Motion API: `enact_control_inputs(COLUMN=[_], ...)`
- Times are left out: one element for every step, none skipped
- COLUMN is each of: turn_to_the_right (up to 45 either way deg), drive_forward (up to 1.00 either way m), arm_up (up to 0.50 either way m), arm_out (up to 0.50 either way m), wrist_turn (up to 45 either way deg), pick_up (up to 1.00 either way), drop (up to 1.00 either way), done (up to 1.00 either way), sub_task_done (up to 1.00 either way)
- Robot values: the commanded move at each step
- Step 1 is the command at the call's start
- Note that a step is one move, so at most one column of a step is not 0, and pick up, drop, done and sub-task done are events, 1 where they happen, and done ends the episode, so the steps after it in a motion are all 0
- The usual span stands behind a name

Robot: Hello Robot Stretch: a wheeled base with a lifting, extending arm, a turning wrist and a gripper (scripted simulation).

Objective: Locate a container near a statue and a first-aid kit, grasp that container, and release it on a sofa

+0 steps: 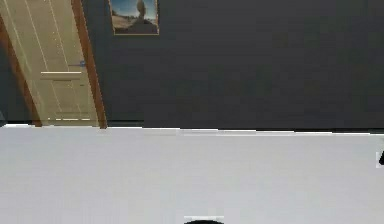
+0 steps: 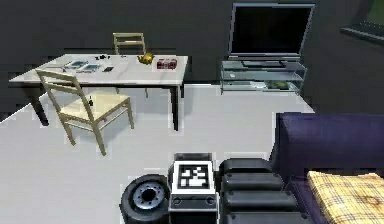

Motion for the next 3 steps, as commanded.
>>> enact_control_inputs(turn_to_the_right=[-45.0, -45.0, -42.0], drive_forward=[0.0, 0.0, 0.0], arm_up=[0.0, 0.0, 0.0], arm_out=[0.0, 0.0, 0.0], wrist_turn=[0.0, 0.0, 0.0], pick_up=[0.0, 0.0, 0.0], drop=[0.0, 0.0, 0.0], done=[0.0, 0.0, 0.0], sub_task_done=[0.0, 0.0, 0.0])
